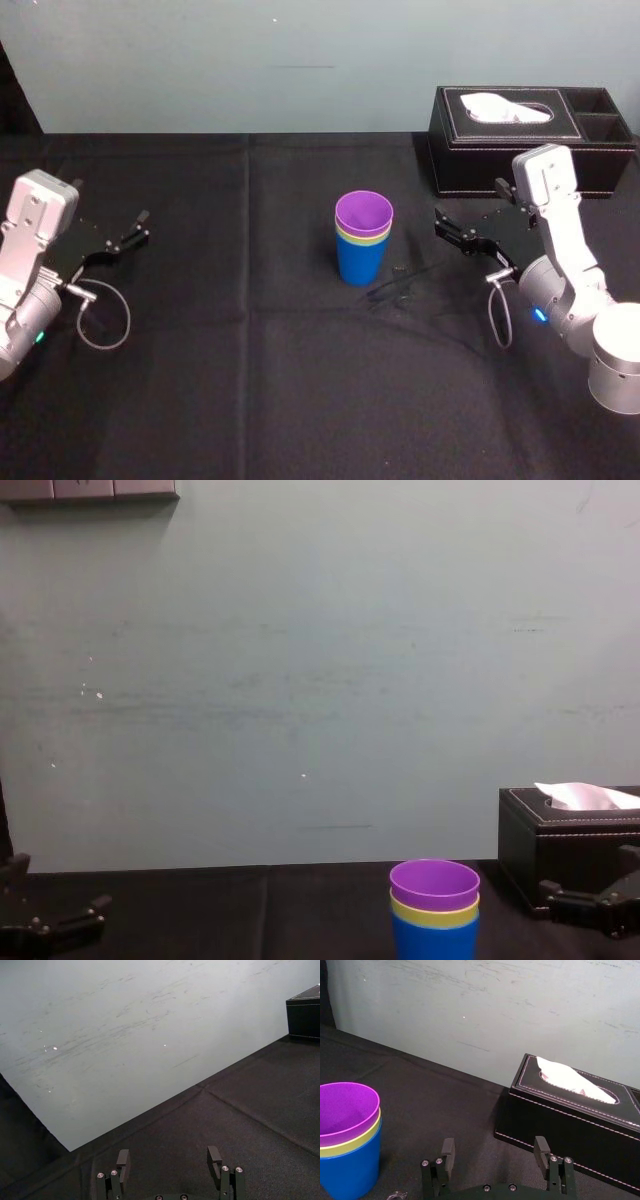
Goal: Stack the three plastic cups sequentially using one hand.
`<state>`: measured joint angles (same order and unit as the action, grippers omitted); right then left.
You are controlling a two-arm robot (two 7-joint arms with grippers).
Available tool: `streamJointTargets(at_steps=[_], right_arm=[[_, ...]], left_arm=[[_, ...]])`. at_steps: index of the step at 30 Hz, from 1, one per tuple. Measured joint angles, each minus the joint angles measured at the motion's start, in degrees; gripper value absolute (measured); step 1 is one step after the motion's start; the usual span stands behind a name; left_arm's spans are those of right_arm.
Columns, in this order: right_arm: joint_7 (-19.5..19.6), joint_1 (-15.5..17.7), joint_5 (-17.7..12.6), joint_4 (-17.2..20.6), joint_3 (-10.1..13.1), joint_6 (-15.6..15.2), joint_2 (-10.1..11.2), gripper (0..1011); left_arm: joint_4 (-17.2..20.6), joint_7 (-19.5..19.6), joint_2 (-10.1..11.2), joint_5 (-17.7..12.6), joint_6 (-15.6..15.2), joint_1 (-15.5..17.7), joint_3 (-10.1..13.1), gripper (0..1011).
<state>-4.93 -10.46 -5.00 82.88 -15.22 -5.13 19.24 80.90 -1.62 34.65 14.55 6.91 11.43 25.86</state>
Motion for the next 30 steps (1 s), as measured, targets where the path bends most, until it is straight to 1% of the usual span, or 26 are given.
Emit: streamJointTargets(at_steps=[30], right_arm=[[0.00,0.00,0.00,0.00,0.00,0.00,0.00,1003]], left_arm=[[0.00,0.00,0.00,0.00,0.00,0.00,0.00,1011]])
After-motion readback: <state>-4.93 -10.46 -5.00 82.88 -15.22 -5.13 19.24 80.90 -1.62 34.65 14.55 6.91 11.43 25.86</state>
